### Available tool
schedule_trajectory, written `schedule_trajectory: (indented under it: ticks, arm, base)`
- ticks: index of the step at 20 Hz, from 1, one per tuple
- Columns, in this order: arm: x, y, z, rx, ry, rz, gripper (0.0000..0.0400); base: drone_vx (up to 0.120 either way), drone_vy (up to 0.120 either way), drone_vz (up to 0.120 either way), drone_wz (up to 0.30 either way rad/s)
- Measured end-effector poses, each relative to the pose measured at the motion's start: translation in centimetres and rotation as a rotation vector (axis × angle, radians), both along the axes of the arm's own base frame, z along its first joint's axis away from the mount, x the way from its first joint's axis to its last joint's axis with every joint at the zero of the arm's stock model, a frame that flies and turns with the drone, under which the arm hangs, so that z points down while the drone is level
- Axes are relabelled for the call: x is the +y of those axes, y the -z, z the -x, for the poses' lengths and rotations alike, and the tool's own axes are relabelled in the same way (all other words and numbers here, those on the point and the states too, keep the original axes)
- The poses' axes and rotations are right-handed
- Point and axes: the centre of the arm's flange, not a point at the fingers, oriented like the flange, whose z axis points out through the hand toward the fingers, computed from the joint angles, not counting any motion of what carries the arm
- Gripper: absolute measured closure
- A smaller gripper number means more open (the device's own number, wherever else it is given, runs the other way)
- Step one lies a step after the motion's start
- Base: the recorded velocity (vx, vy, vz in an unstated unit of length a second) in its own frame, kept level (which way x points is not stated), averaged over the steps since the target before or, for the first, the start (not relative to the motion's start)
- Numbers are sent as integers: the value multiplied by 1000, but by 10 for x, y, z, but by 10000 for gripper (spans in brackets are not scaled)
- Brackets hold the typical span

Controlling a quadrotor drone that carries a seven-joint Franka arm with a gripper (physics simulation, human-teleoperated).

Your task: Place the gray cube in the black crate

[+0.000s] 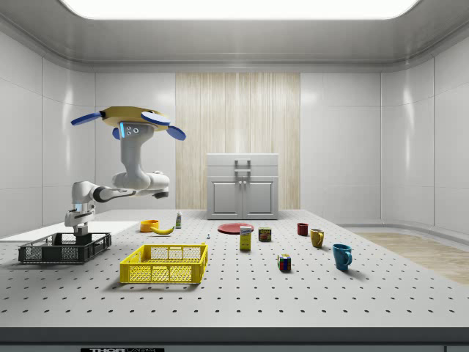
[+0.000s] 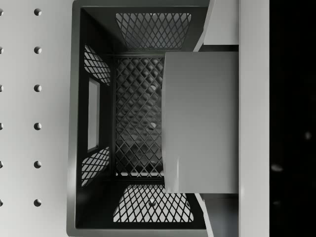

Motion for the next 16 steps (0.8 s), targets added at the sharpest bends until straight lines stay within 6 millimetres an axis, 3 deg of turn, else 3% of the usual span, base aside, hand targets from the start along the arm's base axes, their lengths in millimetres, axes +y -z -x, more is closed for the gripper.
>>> schedule_trajectory:
  ticks: [7,13,16]
  arm:
    - [0,0,0,0,0,0,150]
    - [0,0,0,0,0,0,150]
    - [0,0,0,0,0,0,71]
  base:
    - [120,0,-6,0]
    - [120,0,-120,0]
    - [0,0,0,0]
